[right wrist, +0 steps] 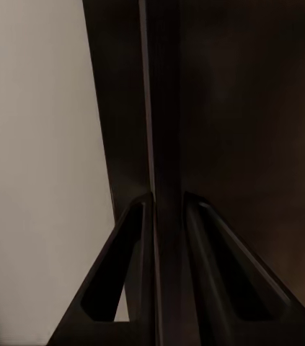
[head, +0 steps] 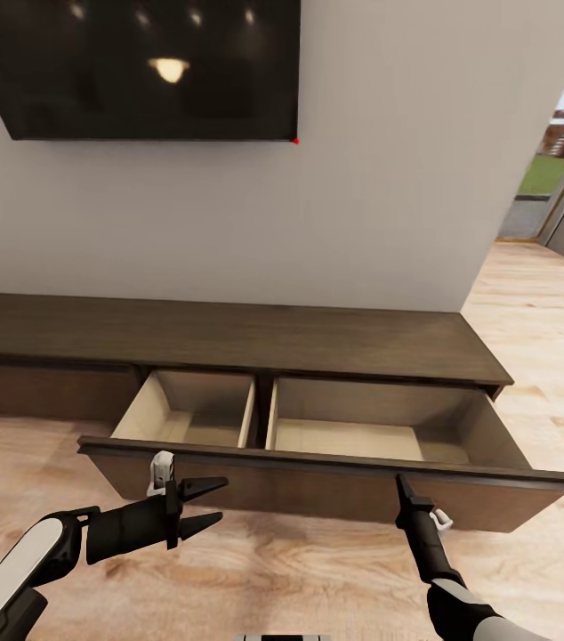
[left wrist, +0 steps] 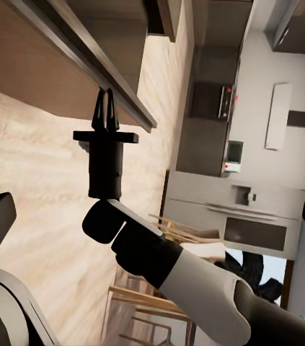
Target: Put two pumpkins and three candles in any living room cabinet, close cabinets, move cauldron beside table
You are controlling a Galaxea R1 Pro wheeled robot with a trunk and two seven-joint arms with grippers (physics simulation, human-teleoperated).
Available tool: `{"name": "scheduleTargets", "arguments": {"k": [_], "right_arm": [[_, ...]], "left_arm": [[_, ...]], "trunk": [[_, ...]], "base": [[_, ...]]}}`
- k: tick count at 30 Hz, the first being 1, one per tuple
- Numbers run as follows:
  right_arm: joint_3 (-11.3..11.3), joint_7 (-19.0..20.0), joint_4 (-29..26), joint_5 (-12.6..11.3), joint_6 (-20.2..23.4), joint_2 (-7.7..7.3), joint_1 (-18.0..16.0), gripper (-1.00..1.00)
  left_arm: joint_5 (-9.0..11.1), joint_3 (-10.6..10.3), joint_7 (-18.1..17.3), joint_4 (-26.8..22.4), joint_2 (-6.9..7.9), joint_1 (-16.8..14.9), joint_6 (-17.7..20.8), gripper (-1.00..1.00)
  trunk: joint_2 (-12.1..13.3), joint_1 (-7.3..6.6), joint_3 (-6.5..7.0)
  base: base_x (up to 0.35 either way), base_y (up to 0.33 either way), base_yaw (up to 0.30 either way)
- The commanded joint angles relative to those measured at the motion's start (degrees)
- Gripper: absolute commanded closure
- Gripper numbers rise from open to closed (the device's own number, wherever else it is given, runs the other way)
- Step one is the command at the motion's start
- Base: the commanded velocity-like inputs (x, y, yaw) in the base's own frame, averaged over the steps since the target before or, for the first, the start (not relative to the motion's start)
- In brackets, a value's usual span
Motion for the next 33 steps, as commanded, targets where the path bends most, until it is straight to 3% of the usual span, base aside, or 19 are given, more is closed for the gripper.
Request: {"name": "scheduleTargets", "arguments": {"k": [1,27,28,33], "right_arm": [[-3.12,1.07,-0.04,-1.07,0.71,-0.03,-0.08,1.00],[-3.10,0.98,-0.04,-1.07,0.78,-0.03,-0.08,1.00],[-3.11,0.98,-0.04,-1.07,0.77,-0.03,-0.08,-1.00],[-3.11,1.00,-0.04,-1.07,0.72,-0.03,-0.08,-1.00]], "left_arm": [[0.37,-0.03,0.25,-0.03,0.04,-0.01,0.06,-1.00],[0.37,-0.06,0.25,0.06,0.04,-0.01,0.06,-1.00],[0.37,-0.06,0.26,0.06,0.04,-0.01,0.06,-1.00],[0.37,-0.05,0.27,0.06,0.04,-0.01,0.06,-1.00]], "trunk": [[-0.03,-0.04,-0.03],[-0.03,-0.04,-0.03],[-0.03,-0.04,-0.03],[-0.03,-0.04,-0.03]], "base": [[-0.195,0.000,0.000],[-0.022,0.000,0.000],[0.000,0.000,0.000],[0.000,0.000,0.000]]}}
